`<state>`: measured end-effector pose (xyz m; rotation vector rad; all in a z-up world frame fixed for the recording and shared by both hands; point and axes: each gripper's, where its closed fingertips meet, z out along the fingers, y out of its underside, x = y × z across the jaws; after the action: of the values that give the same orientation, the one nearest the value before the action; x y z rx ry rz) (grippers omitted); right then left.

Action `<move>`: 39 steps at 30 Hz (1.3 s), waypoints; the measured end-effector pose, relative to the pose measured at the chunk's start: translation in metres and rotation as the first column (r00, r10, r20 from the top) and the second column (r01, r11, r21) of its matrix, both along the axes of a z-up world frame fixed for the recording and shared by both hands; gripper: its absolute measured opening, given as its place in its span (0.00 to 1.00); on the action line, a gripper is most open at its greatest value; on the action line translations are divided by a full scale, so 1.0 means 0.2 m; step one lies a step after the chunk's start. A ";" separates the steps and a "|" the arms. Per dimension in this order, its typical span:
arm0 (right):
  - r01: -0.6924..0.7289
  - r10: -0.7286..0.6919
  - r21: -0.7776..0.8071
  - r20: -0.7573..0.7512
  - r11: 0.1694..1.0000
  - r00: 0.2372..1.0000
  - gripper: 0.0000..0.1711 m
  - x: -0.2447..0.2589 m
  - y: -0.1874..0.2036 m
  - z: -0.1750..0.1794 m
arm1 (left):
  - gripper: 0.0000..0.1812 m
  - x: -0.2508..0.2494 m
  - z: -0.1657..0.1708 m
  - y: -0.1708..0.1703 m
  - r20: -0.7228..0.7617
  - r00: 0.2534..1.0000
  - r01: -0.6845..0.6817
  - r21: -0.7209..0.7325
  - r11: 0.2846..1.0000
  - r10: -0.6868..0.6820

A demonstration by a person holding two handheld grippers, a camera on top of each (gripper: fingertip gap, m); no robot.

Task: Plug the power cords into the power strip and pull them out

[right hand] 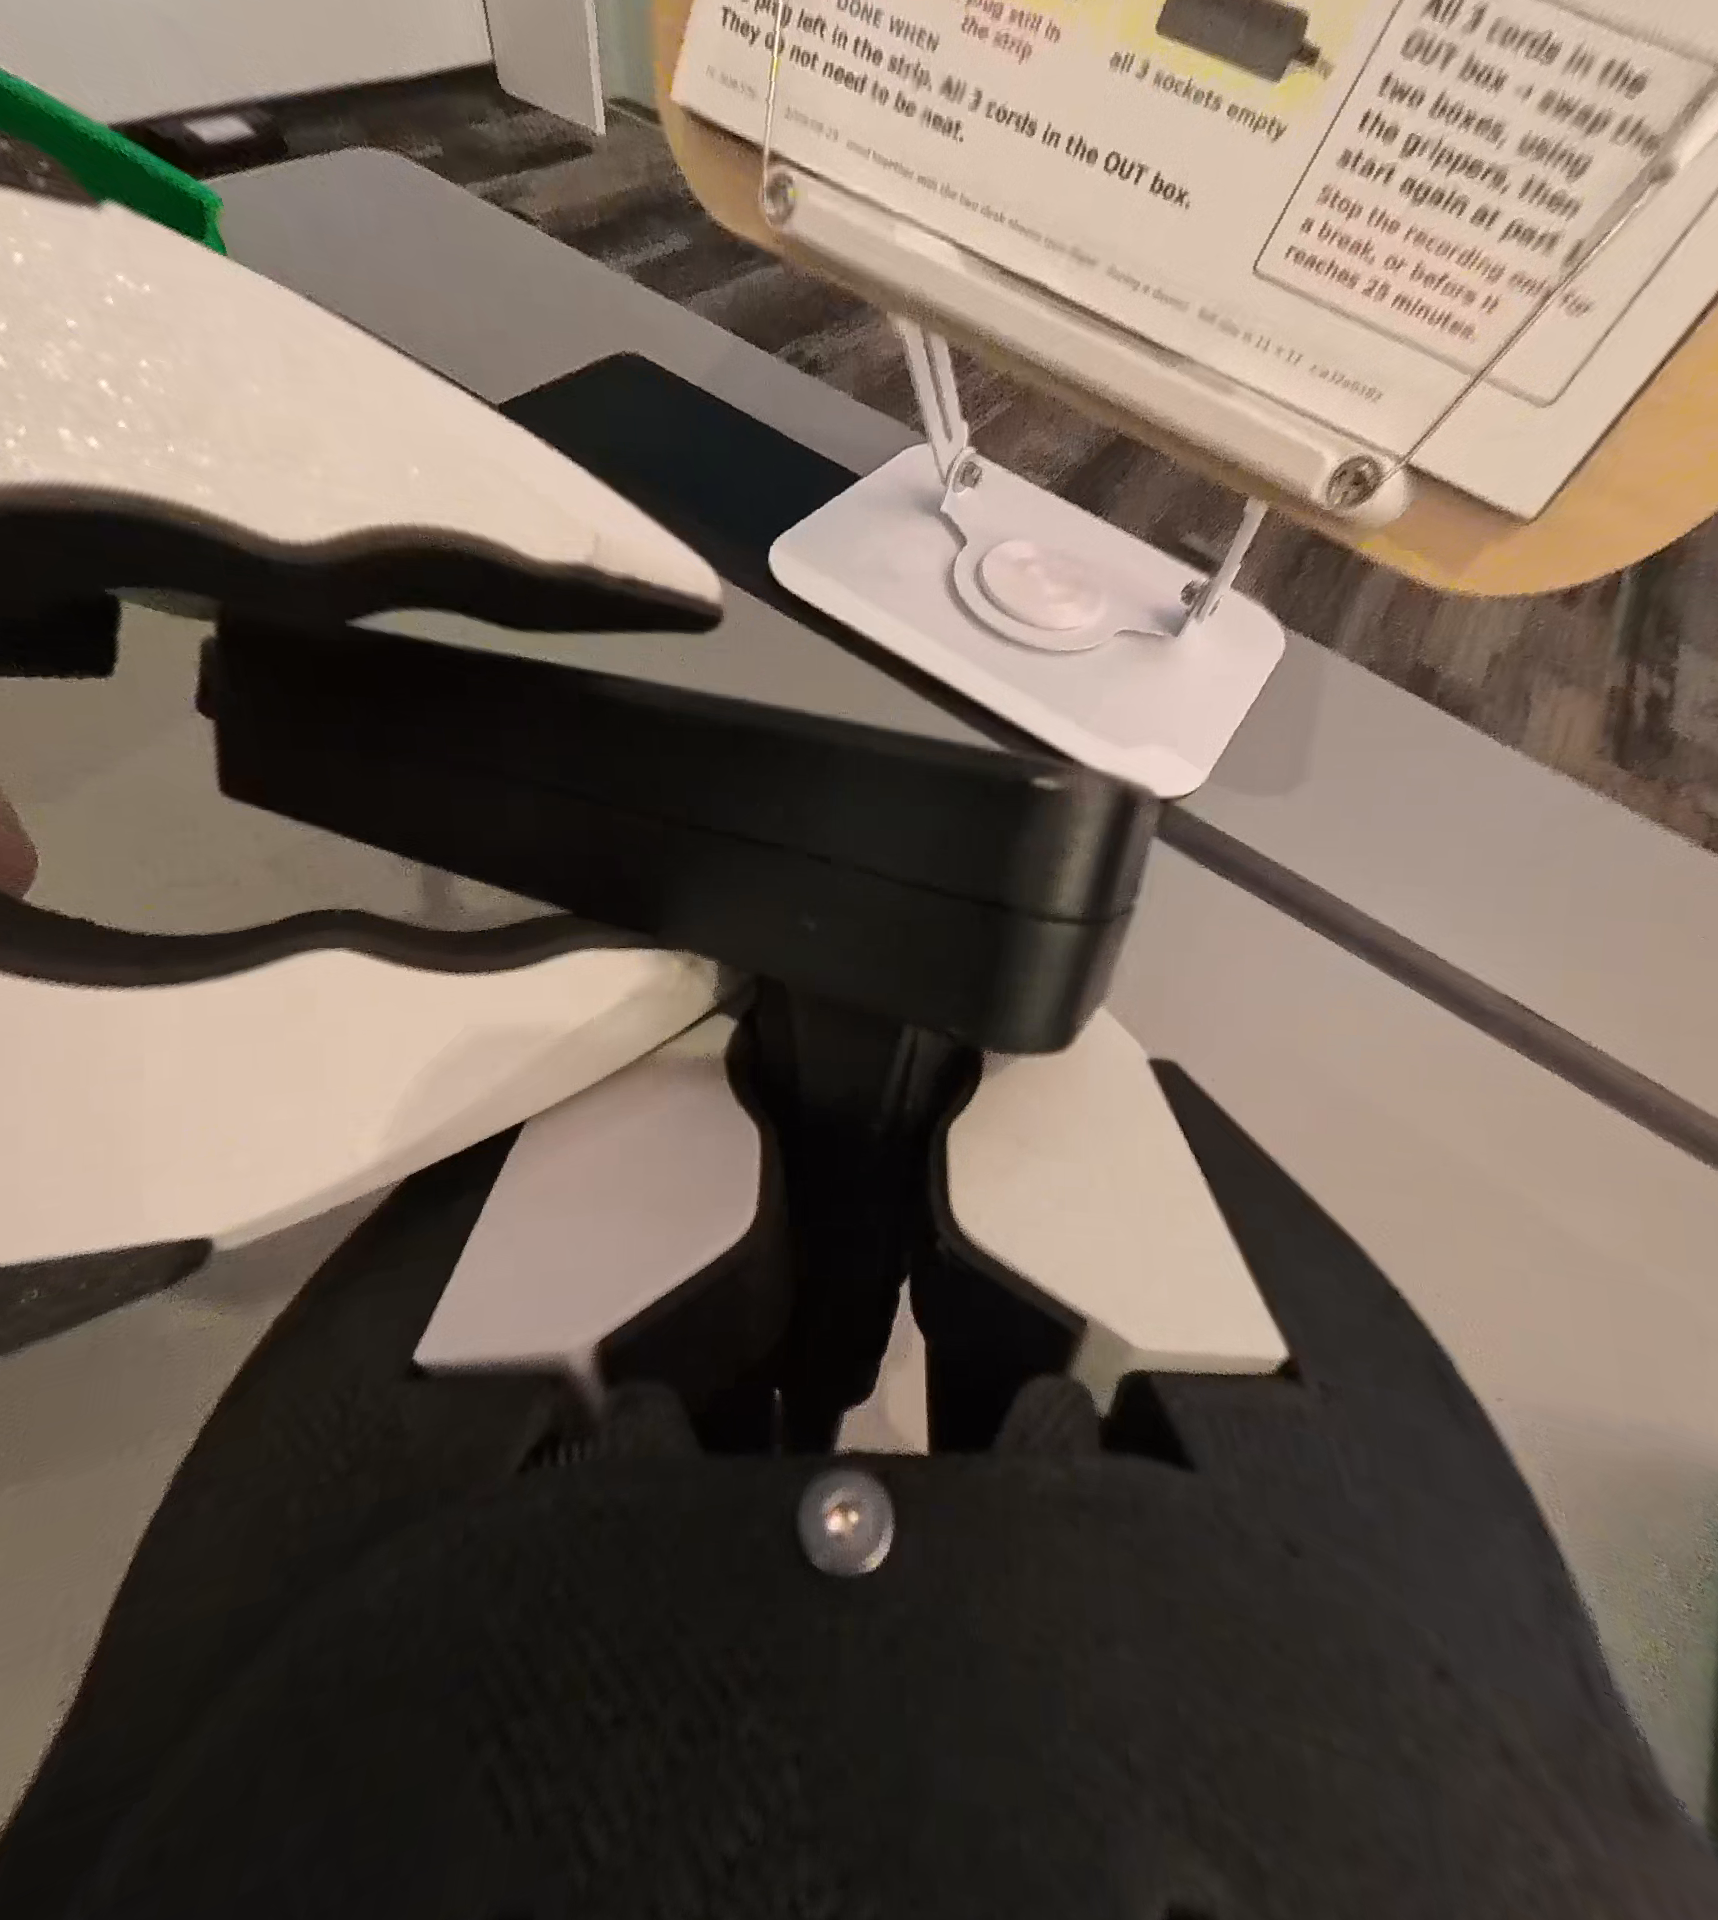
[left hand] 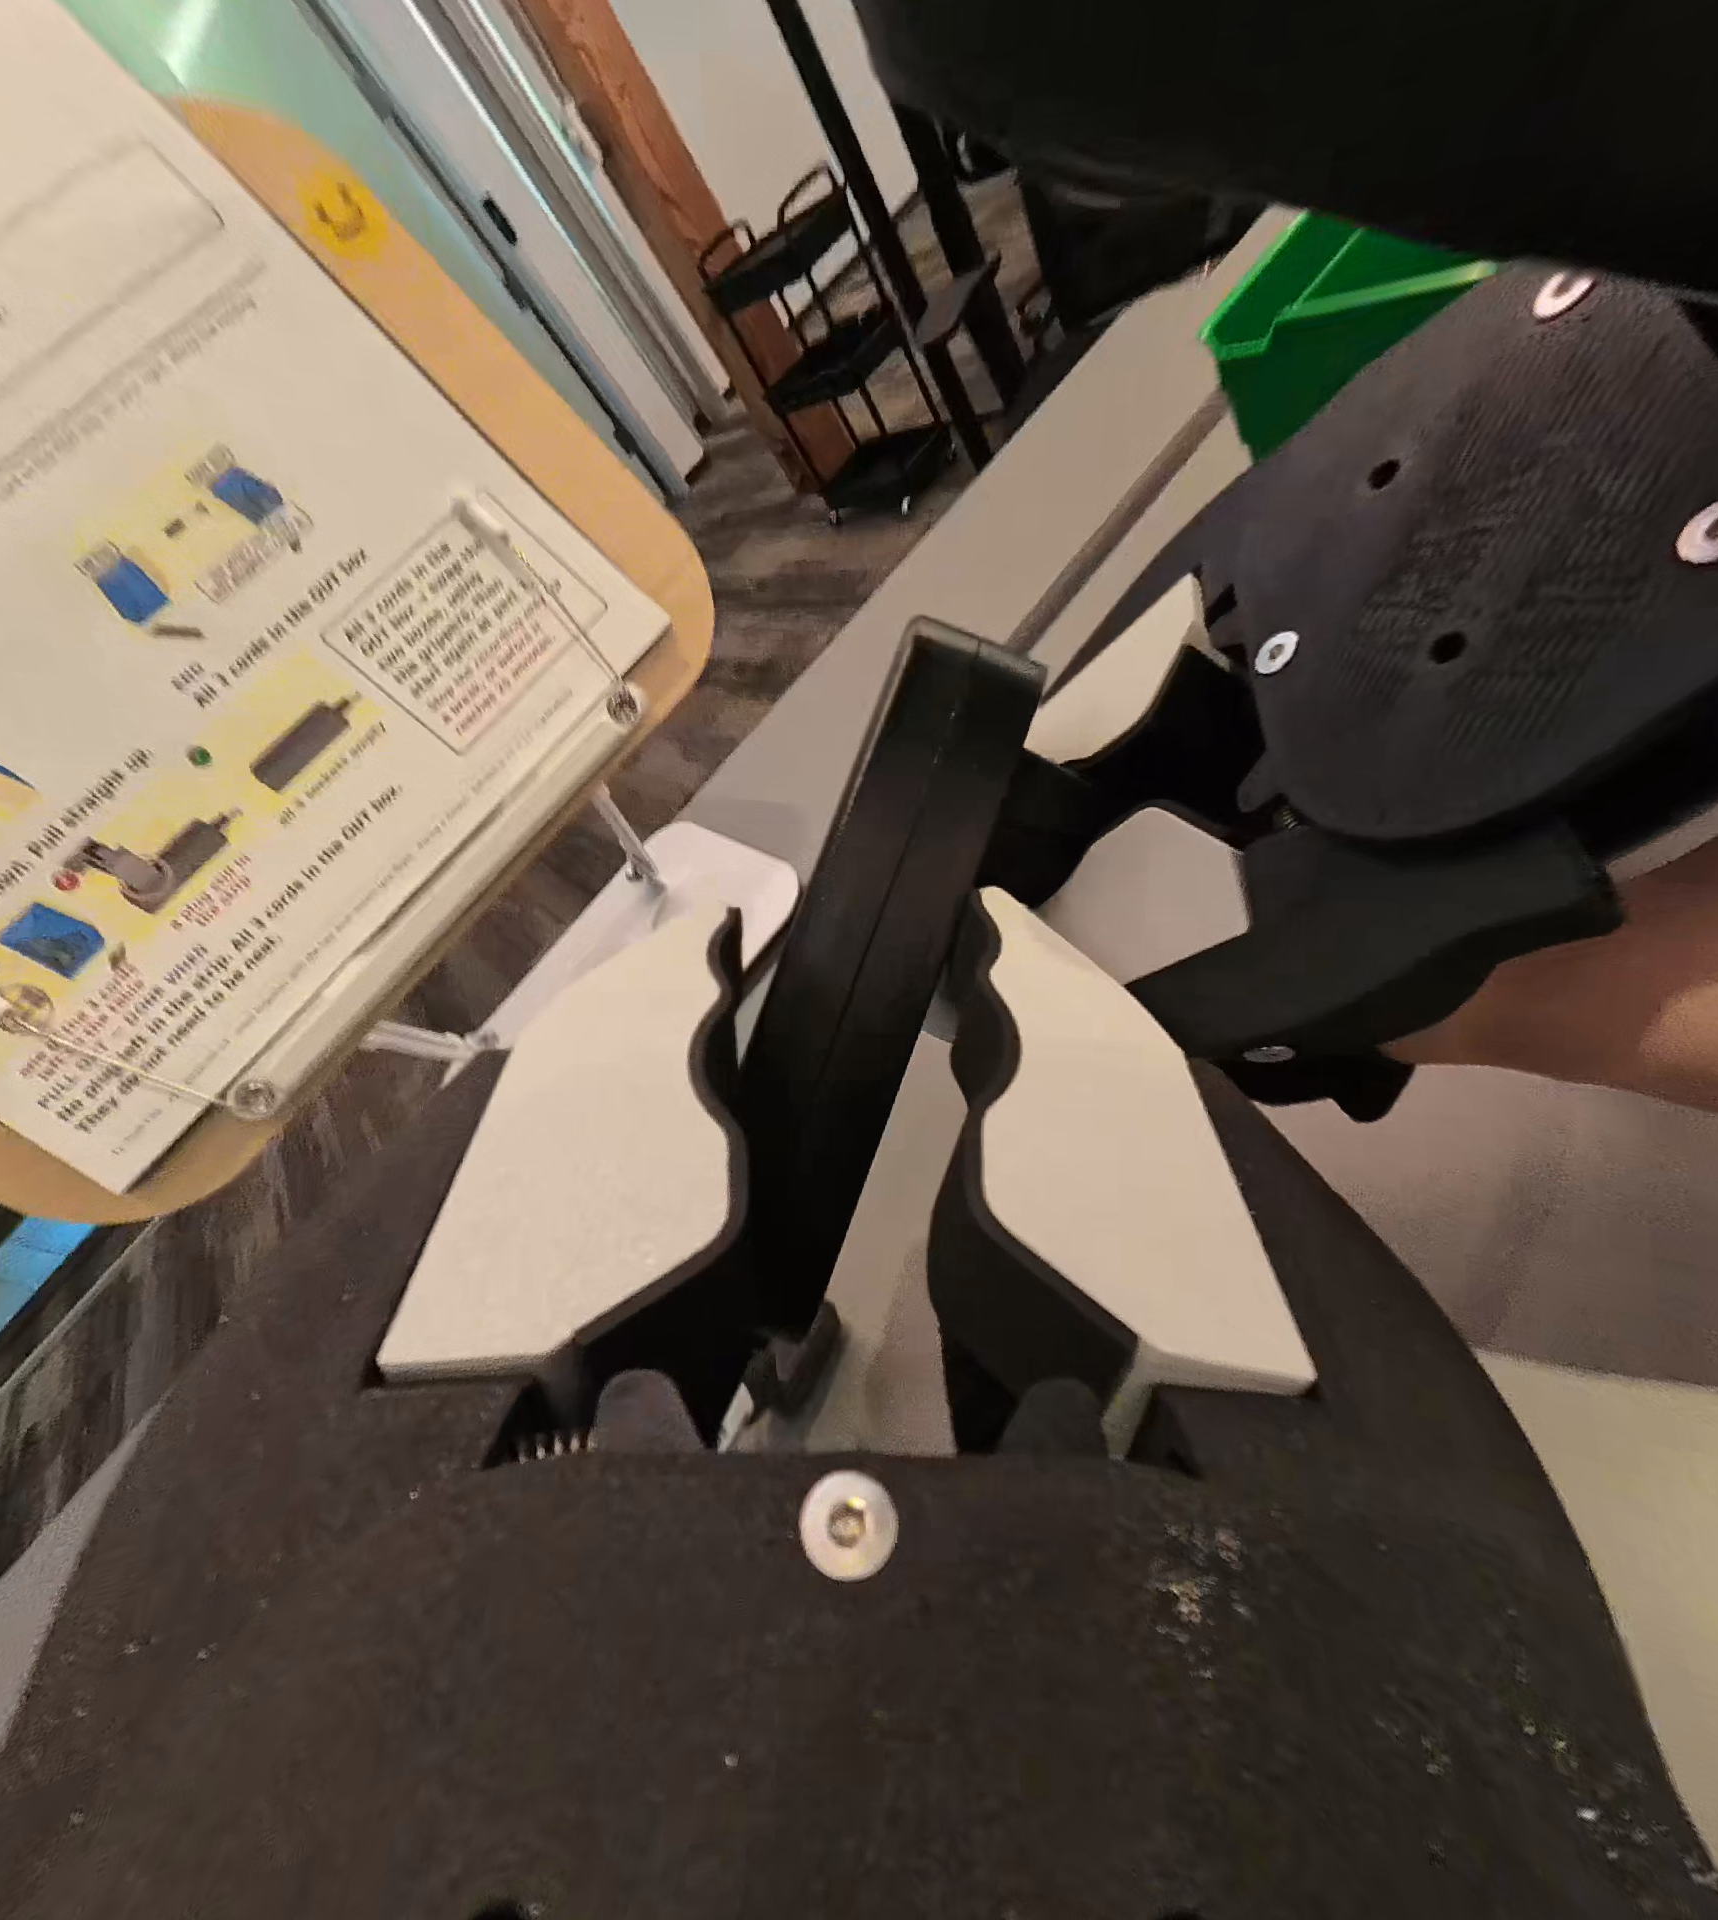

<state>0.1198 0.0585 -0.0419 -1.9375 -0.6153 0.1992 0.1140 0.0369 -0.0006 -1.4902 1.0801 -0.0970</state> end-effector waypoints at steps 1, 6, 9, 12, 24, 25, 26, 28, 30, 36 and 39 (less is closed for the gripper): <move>-0.005 0.005 -0.032 -0.015 0.999 1.000 0.14 -0.01 0.01 -0.04 | 0.21 0.00 -0.03 0.02 -0.025 1.000 -0.011 -0.001 1.000 0.011; 0.035 -0.035 -0.005 -0.026 0.999 0.999 0.14 -0.01 0.04 -0.10 | 0.22 -0.01 -0.07 0.04 -0.057 0.998 0.003 0.067 0.998 0.001; 0.052 -0.049 0.042 -0.061 0.998 0.997 0.14 -0.02 0.05 -0.10 | 0.22 -0.02 -0.08 0.04 -0.049 0.998 0.031 0.085 0.996 -0.027; 0.037 -0.029 0.104 -0.081 0.994 0.996 0.14 -0.02 0.05 -0.07 | 0.23 -0.02 -0.07 0.03 0.003 0.998 0.065 0.044 0.997 -0.065; 0.057 -0.042 0.261 -0.063 0.964 0.997 0.14 0.00 0.03 -0.01 | 0.26 0.00 -0.05 0.00 0.063 0.993 0.100 -0.005 0.995 -0.100; 0.054 -0.040 0.268 -0.057 0.962 0.998 0.14 0.00 0.03 0.00 | 0.26 0.00 -0.05 0.00 0.054 0.994 0.095 -0.008 0.995 -0.094; 0.049 -0.035 0.267 -0.056 0.963 0.998 0.14 0.00 0.03 -0.01 | 0.26 0.00 -0.05 0.00 0.050 0.995 0.092 -0.008 0.996 -0.092; 0.045 -0.031 0.264 -0.054 0.964 0.998 0.14 0.00 0.03 -0.01 | 0.26 0.00 -0.06 0.00 0.022 0.996 0.082 -0.005 0.997 -0.082; 0.034 -0.025 0.243 -0.041 0.969 0.999 0.14 0.01 0.03 -0.04 | 0.18 0.02 -0.09 -0.02 -0.140 0.984 0.123 0.051 0.991 -0.115; -0.002 -0.020 0.135 0.157 0.991 0.987 0.15 -0.01 0.03 -0.06 | 0.15 -0.03 -0.10 0.00 -0.227 0.974 0.028 0.144 0.989 0.005; -0.046 0.028 0.063 0.274 0.997 0.961 0.15 -0.05 0.00 -0.12 | 0.24 -0.09 -0.17 0.01 -0.205 0.976 0.053 -0.084 0.995 -0.070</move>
<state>0.1106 0.0588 -0.0667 -1.9024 -0.8297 -0.0681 0.0960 0.0393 -0.0339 -1.5630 1.3043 -0.0270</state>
